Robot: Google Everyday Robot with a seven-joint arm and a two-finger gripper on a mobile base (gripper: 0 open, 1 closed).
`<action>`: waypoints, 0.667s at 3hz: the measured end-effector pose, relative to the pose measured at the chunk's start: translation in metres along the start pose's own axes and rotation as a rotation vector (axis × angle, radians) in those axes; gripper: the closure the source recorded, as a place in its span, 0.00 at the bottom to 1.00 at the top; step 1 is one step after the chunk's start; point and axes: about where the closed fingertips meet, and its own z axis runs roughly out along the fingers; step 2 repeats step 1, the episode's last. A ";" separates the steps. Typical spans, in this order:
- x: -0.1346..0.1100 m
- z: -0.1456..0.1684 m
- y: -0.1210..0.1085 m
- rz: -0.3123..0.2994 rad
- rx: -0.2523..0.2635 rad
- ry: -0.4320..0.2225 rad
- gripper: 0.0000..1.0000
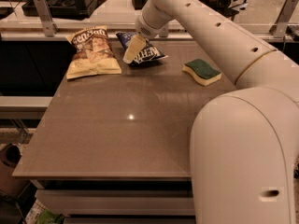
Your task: Move blue chip bag near brown chip bag
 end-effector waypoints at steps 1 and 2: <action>0.000 0.000 0.000 0.000 0.000 0.000 0.00; 0.000 0.000 0.000 0.000 0.000 0.000 0.00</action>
Offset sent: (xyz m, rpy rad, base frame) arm 0.0000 0.0000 0.0000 0.0000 0.0000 0.0000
